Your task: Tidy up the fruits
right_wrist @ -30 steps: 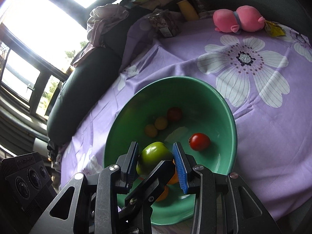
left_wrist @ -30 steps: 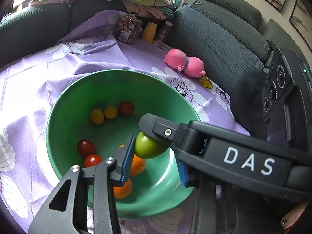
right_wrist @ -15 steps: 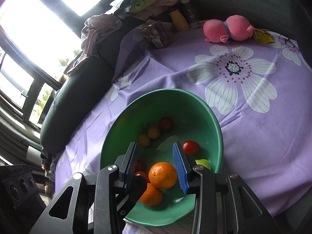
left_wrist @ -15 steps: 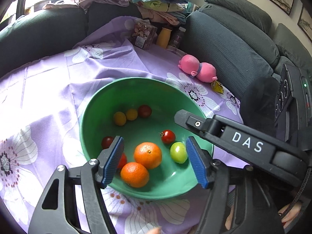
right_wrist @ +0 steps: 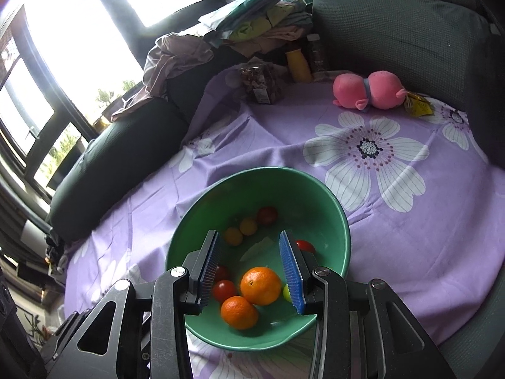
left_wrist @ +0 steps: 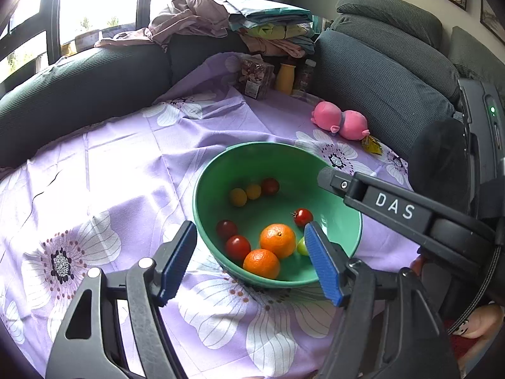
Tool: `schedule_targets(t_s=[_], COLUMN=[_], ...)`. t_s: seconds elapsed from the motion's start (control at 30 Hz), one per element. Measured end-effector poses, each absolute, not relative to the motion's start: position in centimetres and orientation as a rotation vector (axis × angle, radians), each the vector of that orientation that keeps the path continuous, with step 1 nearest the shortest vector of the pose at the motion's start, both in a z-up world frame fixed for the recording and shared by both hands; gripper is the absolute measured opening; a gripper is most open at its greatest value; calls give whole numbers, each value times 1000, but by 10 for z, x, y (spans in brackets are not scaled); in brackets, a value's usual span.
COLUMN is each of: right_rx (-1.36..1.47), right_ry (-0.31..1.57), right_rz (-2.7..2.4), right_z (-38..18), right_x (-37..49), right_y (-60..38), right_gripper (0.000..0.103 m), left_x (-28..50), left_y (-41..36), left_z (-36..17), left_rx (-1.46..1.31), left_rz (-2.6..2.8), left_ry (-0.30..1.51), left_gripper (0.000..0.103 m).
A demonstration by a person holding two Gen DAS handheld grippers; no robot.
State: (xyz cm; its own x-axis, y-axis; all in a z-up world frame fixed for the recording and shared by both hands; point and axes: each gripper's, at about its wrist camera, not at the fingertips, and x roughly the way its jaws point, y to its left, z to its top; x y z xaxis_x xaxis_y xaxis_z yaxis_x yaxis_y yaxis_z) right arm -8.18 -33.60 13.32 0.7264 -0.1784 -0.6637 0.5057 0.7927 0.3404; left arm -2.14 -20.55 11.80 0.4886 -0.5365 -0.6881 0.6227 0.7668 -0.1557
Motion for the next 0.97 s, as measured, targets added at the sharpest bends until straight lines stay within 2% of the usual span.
schedule_targets(t_s=[0.97], right_rx=[461], right_ry=[657], right_rz=[-459], right_z=[145], right_x=[-89], right_y=[-321], right_gripper=[40], left_x=[-33], left_y=[-184], left_z=[115], left_rx=[46], left_rz=[-679], left_ry=[811], left_gripper=[71])
